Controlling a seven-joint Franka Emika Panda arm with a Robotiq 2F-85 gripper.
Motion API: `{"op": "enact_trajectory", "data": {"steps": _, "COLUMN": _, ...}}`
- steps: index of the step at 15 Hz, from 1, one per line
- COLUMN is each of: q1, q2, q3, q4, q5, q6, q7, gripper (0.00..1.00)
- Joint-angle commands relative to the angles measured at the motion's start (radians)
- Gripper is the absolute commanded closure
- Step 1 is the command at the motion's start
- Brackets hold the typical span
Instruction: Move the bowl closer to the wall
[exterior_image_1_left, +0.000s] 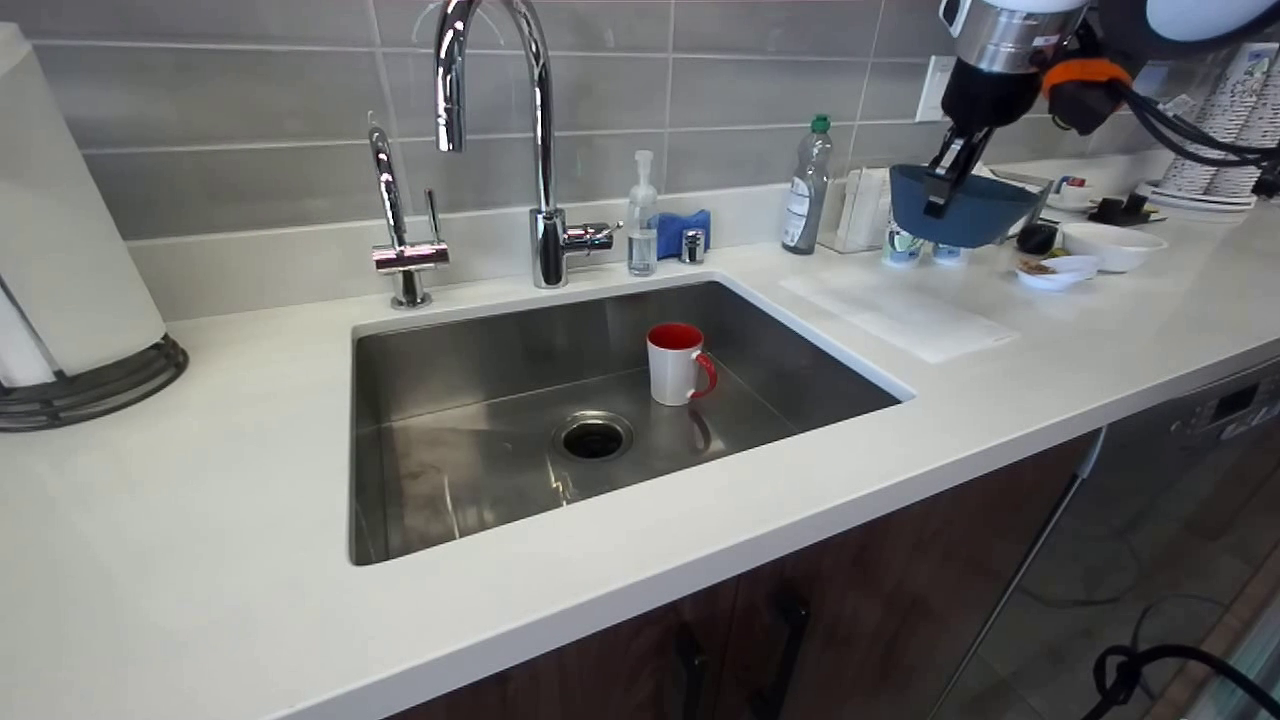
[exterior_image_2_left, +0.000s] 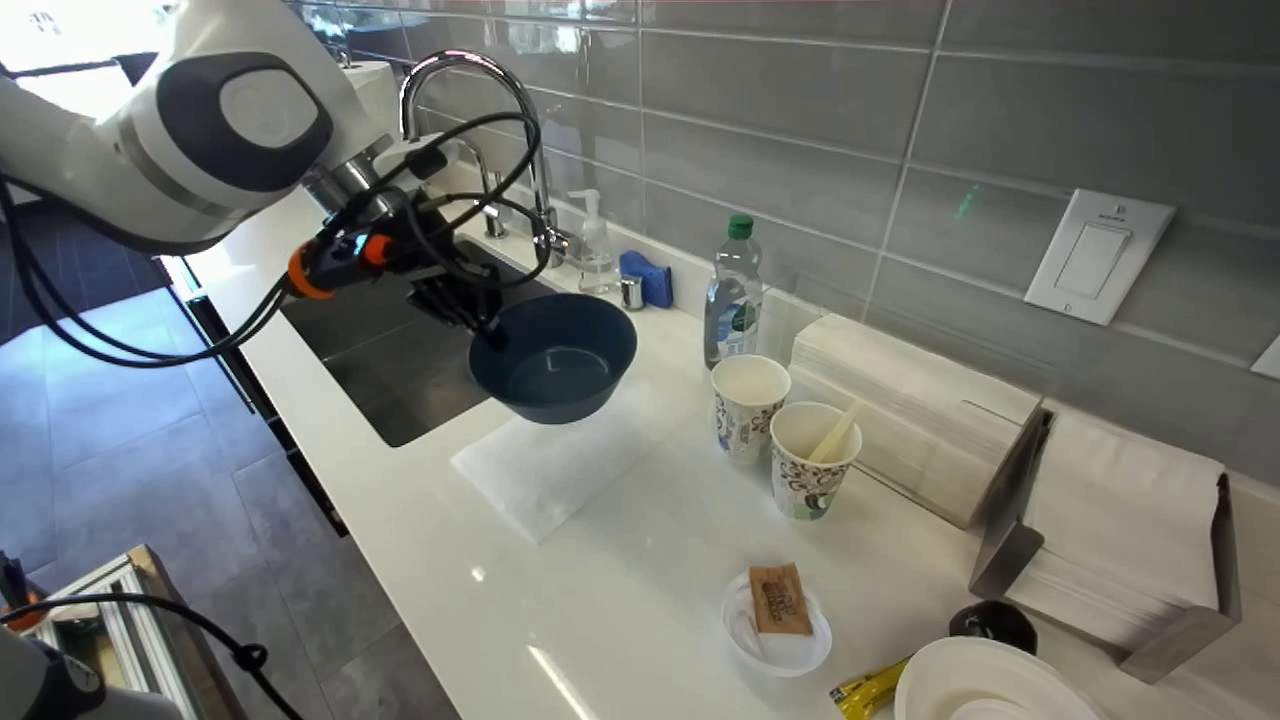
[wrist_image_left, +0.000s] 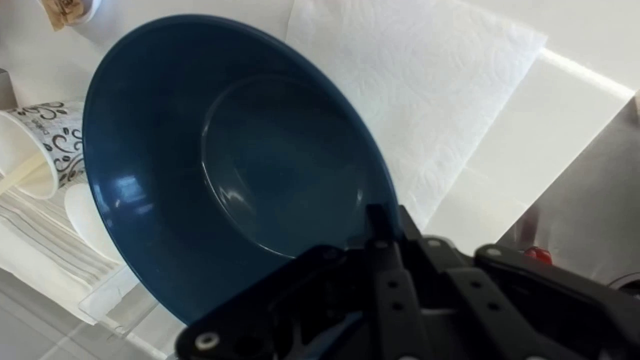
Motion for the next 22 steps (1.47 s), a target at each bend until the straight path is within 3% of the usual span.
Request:
{"op": "enact_trajectory", "data": {"steps": 1, "q1": 0.001, "q2": 0.156, "q3": 0.051, "q4": 0.122, "q5": -0.101, "q6": 0.012, "q7": 0.057, "gripper": 0.99}}
{"op": "enact_trajectory", "data": {"steps": 4, "q1": 0.025, "q2": 0.291, "q3": 0.054, "q4": 0.238, "q5": -0.2, "q6": -0.012, "q7": 0.108, "gripper": 0.99}}
{"op": "enact_trajectory", "data": {"steps": 9, "q1": 0.094, "q2": 0.49, "q3": -0.036, "q4": 0.408, "q5": -0.303, "q6": -0.011, "q7": 0.211, "gripper": 0.99}}
{"op": "enact_trajectory", "data": {"steps": 15, "q1": 0.171, "q2": 0.638, "q3": -0.121, "q4": 0.558, "q5": -0.265, "q6": 0.035, "q7": 0.243, "gripper": 0.99}}
{"op": "enact_trajectory", "data": {"steps": 22, "q1": 0.228, "q2": 0.721, "q3": -0.175, "q4": 0.64, "q5": -0.257, "q6": 0.041, "q7": 0.255, "gripper": 0.99}}
